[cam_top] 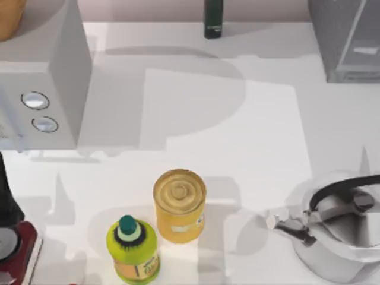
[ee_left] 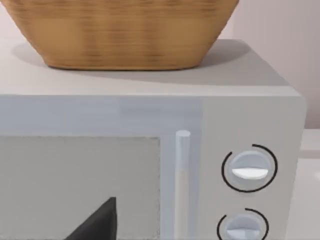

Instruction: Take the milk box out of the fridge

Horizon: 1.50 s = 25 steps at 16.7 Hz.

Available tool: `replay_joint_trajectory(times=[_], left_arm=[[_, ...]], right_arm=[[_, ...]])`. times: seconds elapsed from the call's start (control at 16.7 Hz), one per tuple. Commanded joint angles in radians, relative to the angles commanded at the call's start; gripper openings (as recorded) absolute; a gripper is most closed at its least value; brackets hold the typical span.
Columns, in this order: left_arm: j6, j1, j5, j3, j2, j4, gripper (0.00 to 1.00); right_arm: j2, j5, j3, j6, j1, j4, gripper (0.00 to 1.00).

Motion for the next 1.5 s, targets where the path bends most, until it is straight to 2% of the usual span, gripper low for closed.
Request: replay_joint_trajectory(times=[0.48,0.78,1.02,1.5], left_arm=[[0.0,0.0,0.0,0.0,0.0,0.0,1.0],[0.0,0.0,0.0,0.0,0.0,0.0,1.0],[0.0,0.0,0.0,0.0,0.0,0.0,1.0],[0.0,0.0,0.0,0.0,0.0,0.0,1.0]], right_arm=[[0.829,-0.201,0.056,0.017,-0.249,0.679,1.0],[1.16,-0.298,0.088,0.025,-0.337,0.986,1.0],[1.242,-0.333,0.096,0.027,-0.354,1.078,1.0],[1.184,-0.316,0.151,0.014,-0.305,1.053,1.0]])
